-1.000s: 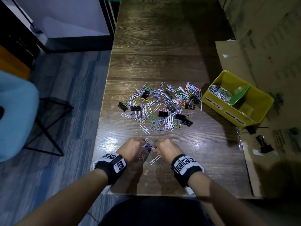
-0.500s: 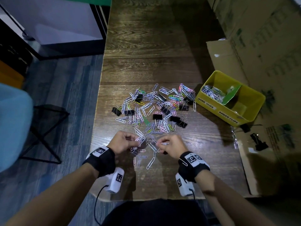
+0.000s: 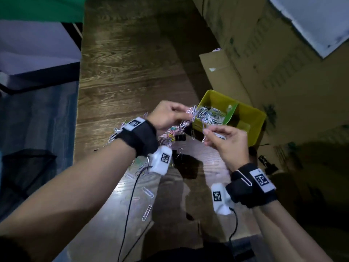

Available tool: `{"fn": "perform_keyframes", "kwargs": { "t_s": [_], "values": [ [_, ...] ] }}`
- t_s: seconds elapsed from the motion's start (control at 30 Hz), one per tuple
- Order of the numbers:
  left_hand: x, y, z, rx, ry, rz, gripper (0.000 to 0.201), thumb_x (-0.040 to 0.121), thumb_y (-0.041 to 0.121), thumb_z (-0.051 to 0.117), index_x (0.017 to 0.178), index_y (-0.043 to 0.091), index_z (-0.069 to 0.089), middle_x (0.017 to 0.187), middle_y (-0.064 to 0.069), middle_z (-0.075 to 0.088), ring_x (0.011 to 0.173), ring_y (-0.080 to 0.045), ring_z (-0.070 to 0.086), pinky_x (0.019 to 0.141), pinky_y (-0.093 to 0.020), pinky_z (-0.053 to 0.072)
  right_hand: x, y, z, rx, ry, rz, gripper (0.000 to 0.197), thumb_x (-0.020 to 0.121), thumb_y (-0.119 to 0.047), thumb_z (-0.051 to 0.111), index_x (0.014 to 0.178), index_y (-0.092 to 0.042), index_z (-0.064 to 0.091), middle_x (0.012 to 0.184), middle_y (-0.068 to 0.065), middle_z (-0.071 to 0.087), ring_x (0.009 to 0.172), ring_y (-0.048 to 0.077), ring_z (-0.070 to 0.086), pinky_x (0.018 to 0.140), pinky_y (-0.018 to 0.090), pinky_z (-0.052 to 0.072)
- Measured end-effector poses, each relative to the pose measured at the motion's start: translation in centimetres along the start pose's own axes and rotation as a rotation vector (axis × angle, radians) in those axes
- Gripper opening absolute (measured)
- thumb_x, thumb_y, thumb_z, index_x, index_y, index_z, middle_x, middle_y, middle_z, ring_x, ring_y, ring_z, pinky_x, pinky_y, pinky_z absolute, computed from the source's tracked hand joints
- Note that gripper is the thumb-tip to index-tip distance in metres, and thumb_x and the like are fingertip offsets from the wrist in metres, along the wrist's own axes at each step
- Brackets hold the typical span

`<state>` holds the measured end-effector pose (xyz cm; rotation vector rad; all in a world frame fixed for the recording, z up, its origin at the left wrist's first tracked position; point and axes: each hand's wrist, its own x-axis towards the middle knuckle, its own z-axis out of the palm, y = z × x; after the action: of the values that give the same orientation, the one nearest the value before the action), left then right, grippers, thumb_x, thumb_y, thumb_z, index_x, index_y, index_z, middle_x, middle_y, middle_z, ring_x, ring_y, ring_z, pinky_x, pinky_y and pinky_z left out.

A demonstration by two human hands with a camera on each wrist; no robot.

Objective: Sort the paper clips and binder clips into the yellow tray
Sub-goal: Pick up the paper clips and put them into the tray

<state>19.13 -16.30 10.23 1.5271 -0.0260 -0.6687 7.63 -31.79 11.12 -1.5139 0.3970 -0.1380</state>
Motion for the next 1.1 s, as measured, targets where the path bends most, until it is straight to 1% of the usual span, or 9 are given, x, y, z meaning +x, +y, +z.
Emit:
{"fn": "perform_keyframes", "kwargs": {
  "t_s": [0.23, 0.33, 0.43, 0.53, 0.67, 0.8, 0.9, 0.97, 1.1],
  "values": [
    [8.1, -0.8, 7.0, 0.516, 0.101, 0.042, 0.004, 0.076, 0.013, 0.075, 0.076, 0.011, 0.072, 0.064, -0.003, 0.067, 0.049, -0.003, 0.053, 0.055, -0.019, 0.041, 7.8, -1.8, -3.0, -0.138, 0.139, -0.064, 0.008, 0.077, -0.006, 0.075, 0.083, -0.002, 0.070, 0.062, -0.006, 0.070, 0.051, 0.009, 0.066, 0.054, 0.019, 0.054],
    [8.9, -1.5, 7.6, 0.814, 0.055, 0.010, 0.018, 0.085, 0.022, 0.065, 0.099, 0.014, 0.072, 0.092, -0.007, 0.071, 0.082, -0.016, 0.063, 0.068, -0.017, 0.039, 10.7, -1.0, -3.4, -0.327, 0.141, -0.032, 0.005, 0.081, -0.010, 0.072, 0.085, -0.010, 0.069, 0.076, 0.001, 0.070, 0.052, 0.002, 0.065, 0.056, 0.018, 0.055],
    [8.9, -1.9, 6.8, 0.804, 0.041, 0.018, 0.026, 0.088, 0.024, 0.061, 0.113, 0.017, 0.067, 0.111, -0.005, 0.069, 0.101, -0.019, 0.063, 0.080, -0.017, 0.041, 12.8, 0.4, -3.3, -0.533, 0.108, 0.038, 0.002, 0.085, -0.016, 0.069, 0.086, -0.016, 0.067, 0.085, 0.005, 0.071, 0.062, 0.009, 0.068, 0.061, 0.022, 0.054],
    [8.4, -2.3, 5.4, 0.628, 0.095, 0.060, 0.018, 0.088, 0.018, 0.061, 0.103, 0.017, 0.071, 0.100, -0.004, 0.072, 0.089, -0.013, 0.066, 0.086, -0.024, 0.050, 13.6, 1.8, -2.7, -0.808, -0.024, 0.038, 0.009, 0.086, -0.016, 0.066, 0.093, -0.012, 0.070, 0.097, 0.008, 0.071, 0.086, 0.022, 0.068, 0.080, 0.032, 0.054],
    [5.9, -2.5, 2.8, 0.219, 0.153, 0.044, 0.014, 0.090, 0.002, 0.055, 0.089, 0.009, 0.067, 0.086, -0.013, 0.070, 0.079, -0.018, 0.068, 0.078, -0.030, 0.057, 12.8, 1.9, -1.3, -1.075, -0.176, 0.024, 0.018, 0.090, -0.014, 0.058, 0.099, -0.014, 0.073, 0.107, 0.015, 0.068, 0.100, 0.032, 0.061, 0.091, 0.036, 0.051],
    [1.4, -3.0, -1.6, 0.188, 0.154, 0.004, 0.009, 0.090, 0.000, 0.055, 0.090, 0.001, 0.064, 0.078, -0.012, 0.067, 0.070, -0.018, 0.065, 0.068, -0.027, 0.056, 11.5, 1.6, -0.5, -1.075, -0.220, 0.031, 0.025, 0.091, -0.011, 0.055, 0.110, -0.015, 0.069, 0.117, 0.018, 0.065, 0.102, 0.032, 0.061, 0.097, 0.039, 0.049],
    [-2.8, -4.9, -6.0, 0.298, 0.135, -0.041, 0.009, 0.089, 0.008, 0.060, 0.092, 0.002, 0.067, 0.081, -0.015, 0.070, 0.069, -0.017, 0.065, 0.061, -0.029, 0.054, 10.2, 1.0, 0.1, -1.100, -0.239, -0.010, 0.027, 0.094, -0.013, 0.054, 0.118, -0.016, 0.065, 0.125, 0.013, 0.062, 0.108, 0.031, 0.055, 0.099, 0.035, 0.040],
    [-6.0, -6.9, -8.7, 0.484, 0.147, -0.019, 0.008, 0.089, 0.014, 0.062, 0.087, 0.012, 0.069, 0.077, -0.007, 0.070, 0.064, -0.009, 0.063, 0.060, -0.024, 0.050, 9.1, 0.7, 0.6, -1.078, -0.225, -0.066, 0.027, 0.094, -0.014, 0.054, 0.118, -0.016, 0.066, 0.121, 0.009, 0.064, 0.096, 0.028, 0.057, 0.088, 0.027, 0.035],
    [-11.4, -12.5, -12.5, 1.023, 0.167, 0.172, 0.019, 0.086, 0.012, 0.060, 0.102, 0.017, 0.069, 0.097, -0.002, 0.070, 0.087, -0.019, 0.065, 0.077, -0.025, 0.049, 5.9, 1.5, 2.8, -0.942, -0.189, -0.383, 0.018, 0.087, -0.008, 0.060, 0.101, -0.012, 0.071, 0.104, 0.007, 0.068, 0.098, 0.019, 0.060, 0.088, 0.020, 0.034]
  ]
}}
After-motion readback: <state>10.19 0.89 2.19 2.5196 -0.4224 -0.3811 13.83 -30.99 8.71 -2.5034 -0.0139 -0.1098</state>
